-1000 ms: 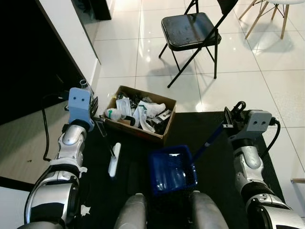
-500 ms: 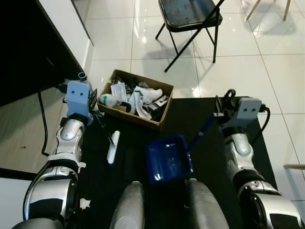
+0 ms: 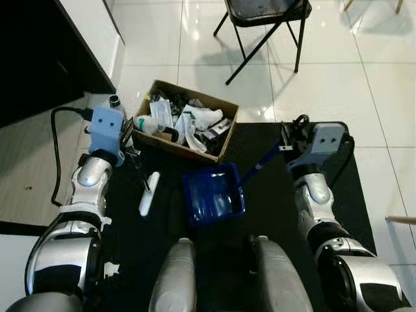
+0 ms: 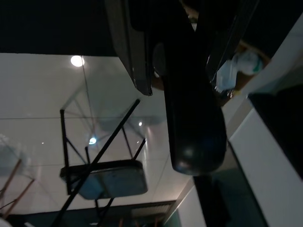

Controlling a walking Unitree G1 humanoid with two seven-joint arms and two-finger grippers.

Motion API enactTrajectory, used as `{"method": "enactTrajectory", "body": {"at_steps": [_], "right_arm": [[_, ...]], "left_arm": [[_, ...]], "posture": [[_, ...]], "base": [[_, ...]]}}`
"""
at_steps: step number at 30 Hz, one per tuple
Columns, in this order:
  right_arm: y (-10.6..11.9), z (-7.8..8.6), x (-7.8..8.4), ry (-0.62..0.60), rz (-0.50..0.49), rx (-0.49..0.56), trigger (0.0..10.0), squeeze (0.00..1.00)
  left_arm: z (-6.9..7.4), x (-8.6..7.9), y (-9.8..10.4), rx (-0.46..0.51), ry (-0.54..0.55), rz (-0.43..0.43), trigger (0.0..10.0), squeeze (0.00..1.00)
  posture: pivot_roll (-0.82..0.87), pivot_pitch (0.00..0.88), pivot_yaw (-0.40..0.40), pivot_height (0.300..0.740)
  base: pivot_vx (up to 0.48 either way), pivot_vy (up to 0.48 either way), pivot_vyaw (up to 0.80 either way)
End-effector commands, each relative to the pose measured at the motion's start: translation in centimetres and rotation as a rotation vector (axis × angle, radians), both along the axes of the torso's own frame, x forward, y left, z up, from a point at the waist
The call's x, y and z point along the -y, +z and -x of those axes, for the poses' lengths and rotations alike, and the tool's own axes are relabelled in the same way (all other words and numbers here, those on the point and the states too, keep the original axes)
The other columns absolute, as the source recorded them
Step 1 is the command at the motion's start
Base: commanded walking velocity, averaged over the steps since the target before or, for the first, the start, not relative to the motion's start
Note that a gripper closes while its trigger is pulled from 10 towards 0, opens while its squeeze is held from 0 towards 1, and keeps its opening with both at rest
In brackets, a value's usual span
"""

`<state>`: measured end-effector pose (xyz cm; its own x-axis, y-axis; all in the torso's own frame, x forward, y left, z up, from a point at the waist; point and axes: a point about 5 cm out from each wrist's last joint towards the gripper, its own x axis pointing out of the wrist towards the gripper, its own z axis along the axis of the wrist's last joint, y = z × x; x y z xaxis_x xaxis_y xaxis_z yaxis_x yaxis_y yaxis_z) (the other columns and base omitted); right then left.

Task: Sweep floor

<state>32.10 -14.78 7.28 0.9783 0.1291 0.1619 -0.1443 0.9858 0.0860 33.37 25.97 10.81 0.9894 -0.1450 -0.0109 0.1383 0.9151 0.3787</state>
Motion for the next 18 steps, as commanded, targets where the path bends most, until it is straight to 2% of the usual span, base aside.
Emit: {"method": "enactTrajectory", "body": {"at_steps": [1, 7, 12, 16, 18], "right_arm": [[-0.9, 0.7, -0.1, 0.000, 0.001, -0.029, 10.0, 0.00], [-1.9, 1.5, -0.1, -0.017, -0.002, -0.060, 10.0, 0.00], [-2.3, 1.6, -0.2, -0.039, -0.035, -0.086, 10.0, 0.00], [-2.2, 1.5, -0.7, -0.044, -0.060, -0.085, 10.0, 0.00], [-1.9, 1.3, -1.4, -0.051, -0.108, -0.081, 10.0, 0.00]], "left_arm": [[0.0, -0.8, 0.5, 0.000, -0.005, -0.055, 10.0, 0.00], [-0.4, -0.7, 0.7, -0.021, 0.003, -0.073, 10.0, 0.00], [-0.7, -0.5, 0.5, -0.028, 0.029, -0.052, 10.0, 0.00], [-0.8, -0.2, 0.4, -0.033, 0.037, -0.040, 10.0, 0.00], [-0.8, 0.0, 0.3, -0.030, 0.047, -0.020, 10.0, 0.00]], "posture": [[0.05, 0.268, 0.007, 0.740], [0.04, 0.275, 0.013, 0.740], [0.02, 0.278, 0.012, 0.740], [0.01, 0.279, 0.012, 0.740], [0.01, 0.276, 0.011, 0.740]], "base": [[0.000, 0.000, 0.00], [0.000, 0.000, 0.00], [0.000, 0.000, 0.00], [0.000, 0.000, 0.00], [0.000, 0.000, 0.00]]}}
